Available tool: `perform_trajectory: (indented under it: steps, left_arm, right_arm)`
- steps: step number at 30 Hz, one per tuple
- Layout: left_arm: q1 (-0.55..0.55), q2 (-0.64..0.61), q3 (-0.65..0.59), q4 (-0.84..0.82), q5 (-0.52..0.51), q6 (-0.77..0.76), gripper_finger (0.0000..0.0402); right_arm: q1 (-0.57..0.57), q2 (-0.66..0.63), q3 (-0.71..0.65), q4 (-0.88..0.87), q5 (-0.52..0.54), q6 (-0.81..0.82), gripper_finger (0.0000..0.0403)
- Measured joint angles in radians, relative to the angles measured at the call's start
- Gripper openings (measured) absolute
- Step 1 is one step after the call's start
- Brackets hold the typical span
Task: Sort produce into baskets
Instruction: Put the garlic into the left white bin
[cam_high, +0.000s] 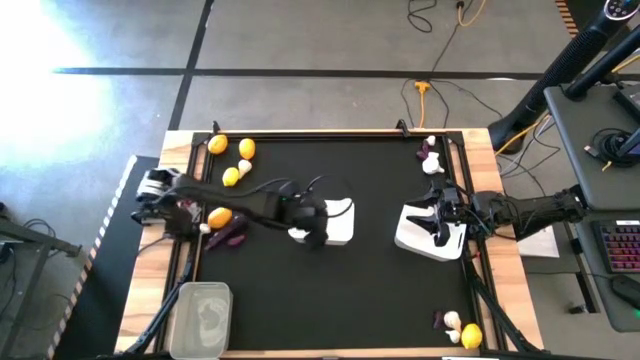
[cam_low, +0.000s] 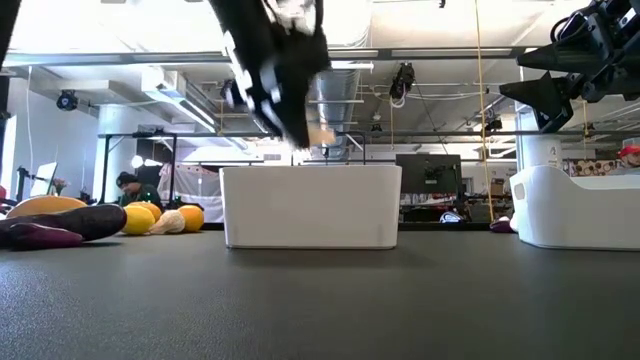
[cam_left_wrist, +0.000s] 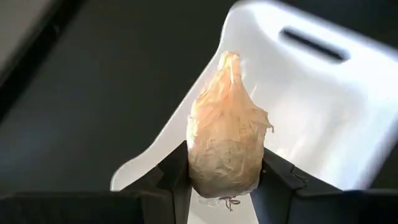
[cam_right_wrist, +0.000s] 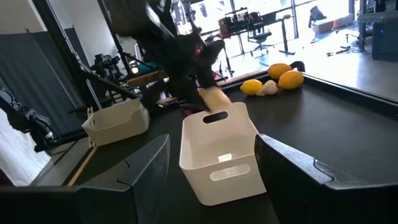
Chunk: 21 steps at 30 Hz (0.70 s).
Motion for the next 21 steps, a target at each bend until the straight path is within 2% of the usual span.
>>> perform_trajectory:
  steps: [4,10,16,21]
  left_arm:
    - [0.047,0.105,0.002,0.004,0.094,0.034,0.0112]
    - [0.070,0.218,0.040,0.004,0.150,0.070,0.0119]
    - [0.067,0.243,0.063,0.000,0.153,0.064,0.0143]
    - [0.066,0.227,0.063,-0.011,0.137,0.047,0.0178]
  right_arm:
    - [0.000,0.000,0.000,0.000,0.000,0.000,0.0228]
    - [0.000,0.000,0.000,0.000,0.000,0.000,0.0228]
    - [0.000,0.000,0.000,0.000,0.000,0.000,0.0228]
    - [0.000,0.000,0.000,0.000,0.000,0.000,0.0228]
